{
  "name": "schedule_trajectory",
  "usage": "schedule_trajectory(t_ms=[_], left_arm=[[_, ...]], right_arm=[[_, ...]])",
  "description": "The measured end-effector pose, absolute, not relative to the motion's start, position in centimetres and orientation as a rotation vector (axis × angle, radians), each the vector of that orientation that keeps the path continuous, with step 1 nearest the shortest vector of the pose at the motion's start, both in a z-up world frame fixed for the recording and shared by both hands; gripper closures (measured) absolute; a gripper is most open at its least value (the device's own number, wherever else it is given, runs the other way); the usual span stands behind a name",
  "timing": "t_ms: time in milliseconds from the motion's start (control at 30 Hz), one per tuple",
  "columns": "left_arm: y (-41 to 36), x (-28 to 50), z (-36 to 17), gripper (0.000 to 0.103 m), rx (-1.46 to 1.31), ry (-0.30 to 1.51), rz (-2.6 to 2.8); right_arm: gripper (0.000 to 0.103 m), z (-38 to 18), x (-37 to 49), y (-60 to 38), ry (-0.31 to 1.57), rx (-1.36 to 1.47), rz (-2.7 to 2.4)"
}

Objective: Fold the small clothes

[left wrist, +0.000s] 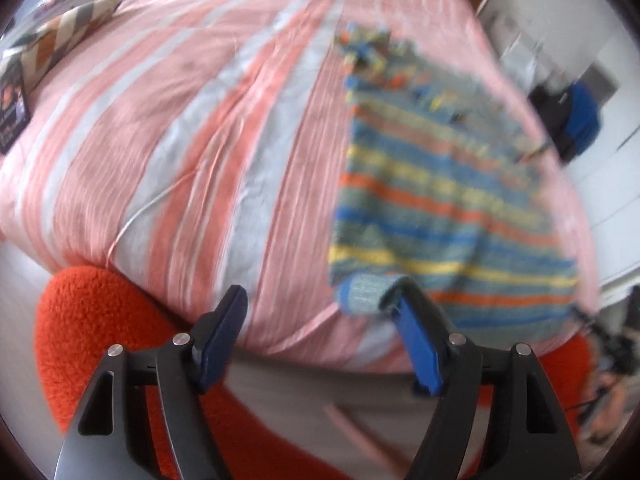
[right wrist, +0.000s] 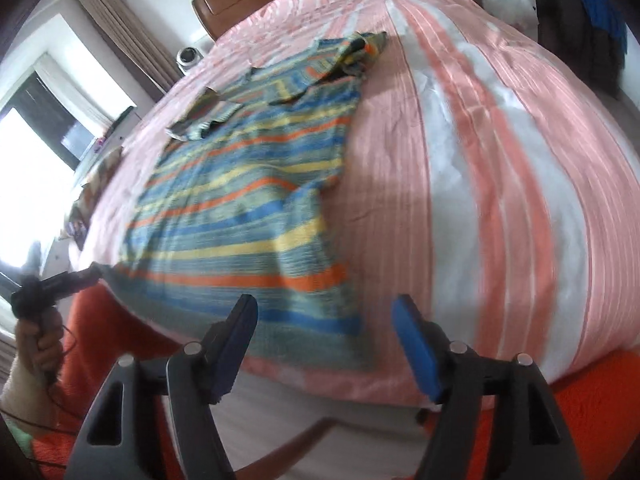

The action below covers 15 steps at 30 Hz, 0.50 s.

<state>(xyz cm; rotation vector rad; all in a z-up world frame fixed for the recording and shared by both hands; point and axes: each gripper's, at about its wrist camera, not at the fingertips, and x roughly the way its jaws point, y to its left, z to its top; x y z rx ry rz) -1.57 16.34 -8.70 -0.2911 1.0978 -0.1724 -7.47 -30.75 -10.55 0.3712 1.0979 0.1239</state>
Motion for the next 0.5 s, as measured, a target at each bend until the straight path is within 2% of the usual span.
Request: schedule_trajectory(t_ms=[67,233,267,300,333,367,400,433,467,500], left_arm=[[17.1,-1.9,-8.3,0.016,-0.314,1.074,-0.206],[14.5,0.1,-11.3,0.018,-0.218,1.158,-0.194],[14.1,0.2,-12.0,0.027,-0.208,1.184,-0.200],[13.0,0.5,-13.4,0.044,-0.188,1.243,-0.219],[12.2,0.5,-14.2,0.053,-0.165,1.281,-0.229],[11.4,0.4,-14.8,0.073,-0.130,1.303,-0.229],[10.4,0.1,-15.2,0.099,-0.077,1.300,-0.226],[9.9,-0.1,-15.3,0.099,-0.045,1.296,-0.224],[9.8,-0.3,-15.1,0.099,-0.033,1.287,-0.217],[9.8,-0.4,-14.7,0.100,-0.033,1.283,-0.211]], right_arm=[[0.033,-10.5,-7.4,-31.2,1.086,0.397,0.153],[0.033,-11.2,-6.5,-31.4,1.082,0.411,0.303],[0.033,-11.6,-6.1,-31.2,1.094,0.404,0.315],[0.034,-12.1,-5.8,-31.1,1.104,0.410,0.337],[0.036,-12.4,-5.6,-31.0,1.111,0.422,0.360],[0.039,-12.8,-5.5,-30.8,1.122,0.441,0.396],[0.051,-13.0,-5.7,-30.6,1.141,0.450,0.430],[0.075,-13.3,-5.8,-30.1,1.168,0.441,0.450],[0.093,-13.6,-6.0,-29.5,1.204,0.407,0.453],[0.098,-13.8,-6.3,-28.9,1.234,0.353,0.433]])
